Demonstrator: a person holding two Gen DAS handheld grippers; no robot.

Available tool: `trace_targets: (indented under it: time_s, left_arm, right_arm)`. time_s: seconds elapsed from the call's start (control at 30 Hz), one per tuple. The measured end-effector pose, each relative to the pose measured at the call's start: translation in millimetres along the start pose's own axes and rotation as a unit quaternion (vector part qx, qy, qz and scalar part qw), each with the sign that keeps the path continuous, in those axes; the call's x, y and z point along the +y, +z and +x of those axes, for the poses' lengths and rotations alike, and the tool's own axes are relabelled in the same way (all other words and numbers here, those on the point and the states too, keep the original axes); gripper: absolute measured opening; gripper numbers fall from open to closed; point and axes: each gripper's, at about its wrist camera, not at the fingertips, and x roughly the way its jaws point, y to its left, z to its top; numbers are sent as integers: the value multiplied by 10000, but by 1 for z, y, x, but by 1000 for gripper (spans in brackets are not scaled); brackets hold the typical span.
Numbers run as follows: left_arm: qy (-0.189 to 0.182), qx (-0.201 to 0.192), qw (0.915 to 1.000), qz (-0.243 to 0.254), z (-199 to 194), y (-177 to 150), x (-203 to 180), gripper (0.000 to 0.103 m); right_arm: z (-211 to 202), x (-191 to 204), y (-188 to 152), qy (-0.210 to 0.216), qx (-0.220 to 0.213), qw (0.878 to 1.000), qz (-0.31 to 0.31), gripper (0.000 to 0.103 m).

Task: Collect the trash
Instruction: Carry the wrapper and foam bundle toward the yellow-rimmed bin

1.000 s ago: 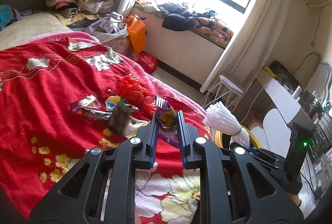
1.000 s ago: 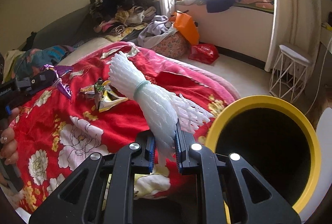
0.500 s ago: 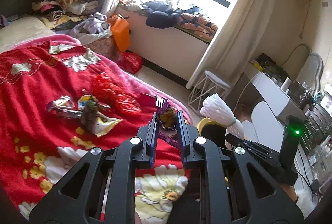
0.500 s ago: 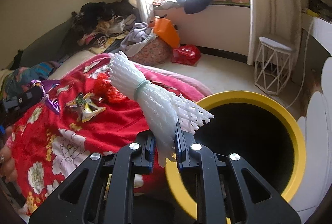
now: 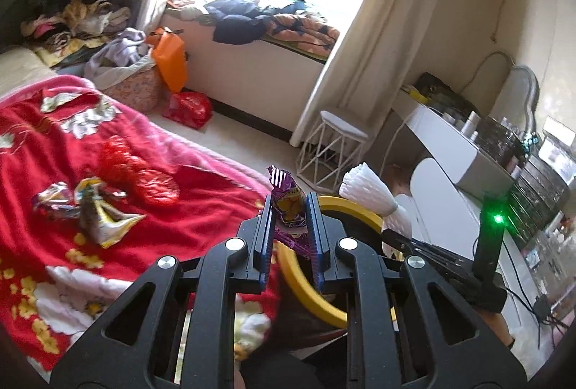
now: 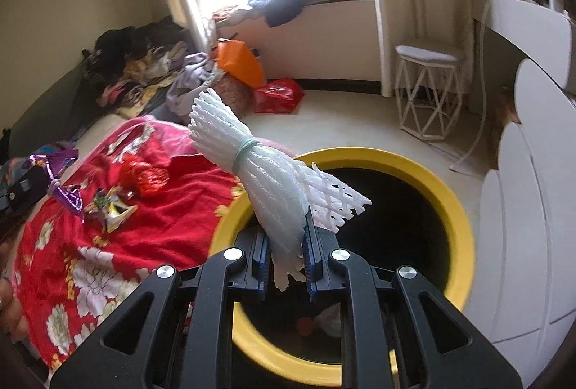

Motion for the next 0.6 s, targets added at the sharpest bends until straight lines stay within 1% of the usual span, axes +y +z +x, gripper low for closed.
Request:
trace_targets:
  time_s: [0.3, 0.47, 0.6]
  left_arm:
    - [-309, 159, 9989, 309, 25, -6, -41, 13]
    - [-441, 368, 9971, 502, 47, -16, -61, 13]
    - [-556, 530, 9960, 464, 64, -22, -67, 13]
  right_arm:
    - [-2, -37, -3, -397, 75, 9987, 312, 15]
    - [-1, -53, -6, -583, 145, 9970, 487, 15]
    - [-1, -64, -9, -715, 212, 9954, 602, 15]
